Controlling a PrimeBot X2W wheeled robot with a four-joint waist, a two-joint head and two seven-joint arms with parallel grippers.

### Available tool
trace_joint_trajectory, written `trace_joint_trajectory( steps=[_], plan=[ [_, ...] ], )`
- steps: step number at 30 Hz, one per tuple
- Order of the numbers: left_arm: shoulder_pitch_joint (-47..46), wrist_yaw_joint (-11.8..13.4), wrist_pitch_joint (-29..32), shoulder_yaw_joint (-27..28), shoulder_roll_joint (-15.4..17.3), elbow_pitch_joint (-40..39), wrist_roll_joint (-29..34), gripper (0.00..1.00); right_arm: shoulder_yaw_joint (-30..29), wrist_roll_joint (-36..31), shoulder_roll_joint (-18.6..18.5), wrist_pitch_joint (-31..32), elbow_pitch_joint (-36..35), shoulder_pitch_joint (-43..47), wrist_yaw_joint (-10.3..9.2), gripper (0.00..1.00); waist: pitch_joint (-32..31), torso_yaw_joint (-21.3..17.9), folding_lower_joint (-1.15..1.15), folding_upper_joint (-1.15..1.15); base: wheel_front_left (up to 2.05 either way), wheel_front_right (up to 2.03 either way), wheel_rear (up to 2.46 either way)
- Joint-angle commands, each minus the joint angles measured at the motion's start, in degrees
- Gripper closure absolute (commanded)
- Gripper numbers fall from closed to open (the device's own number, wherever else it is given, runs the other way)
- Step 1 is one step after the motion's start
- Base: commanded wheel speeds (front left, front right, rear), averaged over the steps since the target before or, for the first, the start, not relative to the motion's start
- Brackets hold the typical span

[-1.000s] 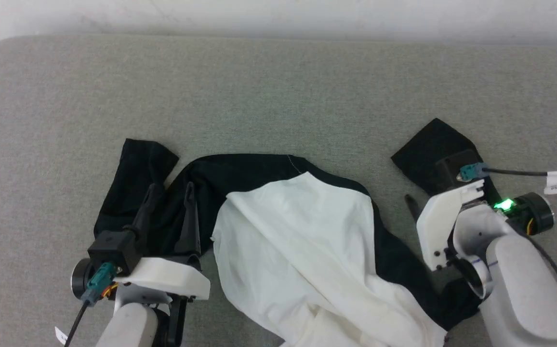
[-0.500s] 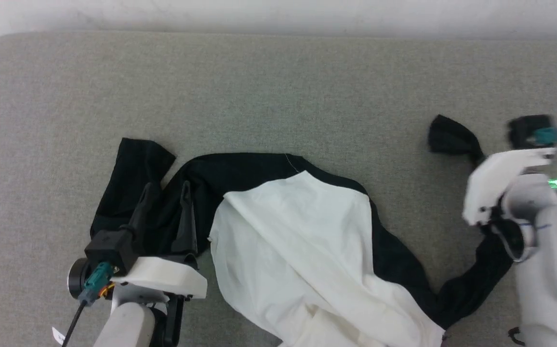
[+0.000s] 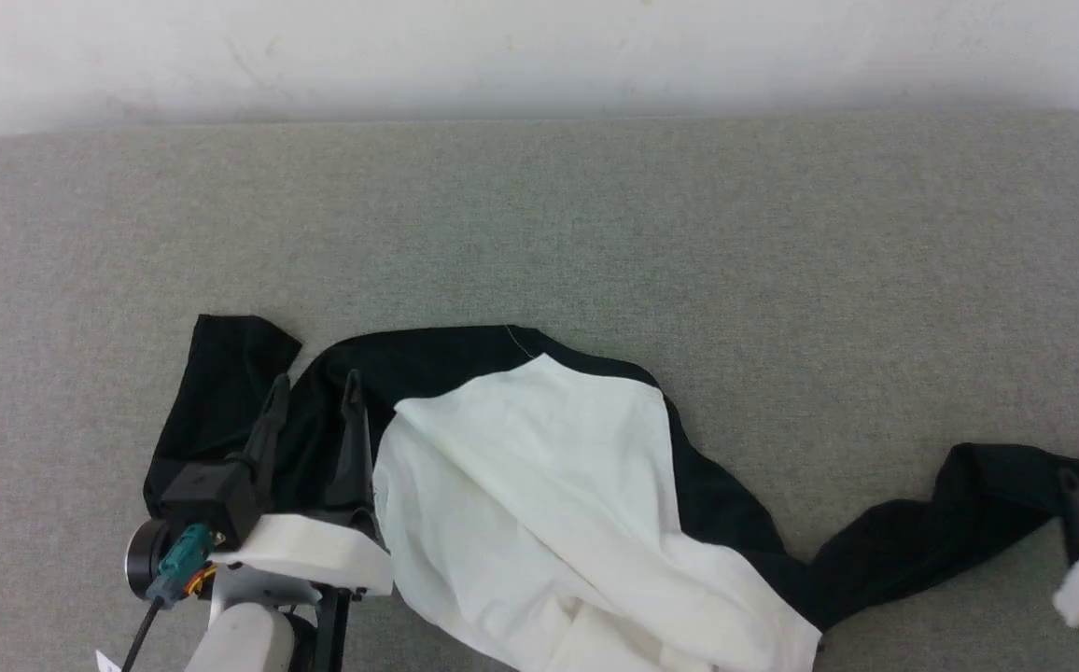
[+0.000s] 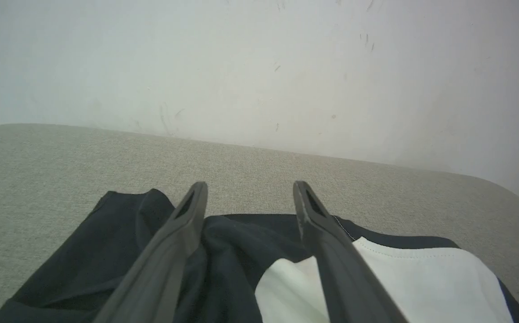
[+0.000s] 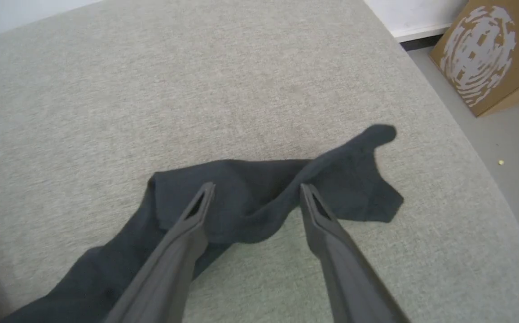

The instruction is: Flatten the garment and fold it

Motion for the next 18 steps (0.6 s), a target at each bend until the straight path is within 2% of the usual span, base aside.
trace_joint_trajectory(
  steps=[1,5,9,14,18],
  plan=[
    [0.42,-0.5,-0.27,0.0,0.33,-0.03,0.13,0.0,2.88,2.29,0.25,-0.2,-2.67,1.15,-0.04,0.0,-0.21,-0.19,0.01,-0.01,0.0,0.0,0.0],
    [0.18,-0.85,-0.27,-0.52,0.22,0.26,0.02,0.0,13.87,5.97,0.26,0.61,-9.72,4.51,-0.04,0.0,-0.23,0.46,0.01,-0.01,0.0,0.0,0.0],
    [0.02,-1.07,-0.27,-0.76,0.02,0.29,-0.01,0.0,24.54,4.22,-0.27,1.5,-13.53,4.75,-0.04,0.0,0.11,1.44,0.01,-0.01,0.0,0.0,0.0],
    [-0.21,-1.29,-0.27,-0.95,-0.27,0.38,0.1,0.0,33.74,2.26,-4.03,2.68,-9.37,1.31,-0.04,0.0,0.7,2.96,0.01,-0.01,0.0,0.0,0.0],
    [-0.43,-1.43,-0.27,-0.8,-0.43,0.43,0.11,0.0,37.91,1.81,-6.21,4.51,-3.88,-2.15,-0.04,0.0,1.31,4.07,0.01,-0.01,0.0,0.0,0.0]
  ],
)
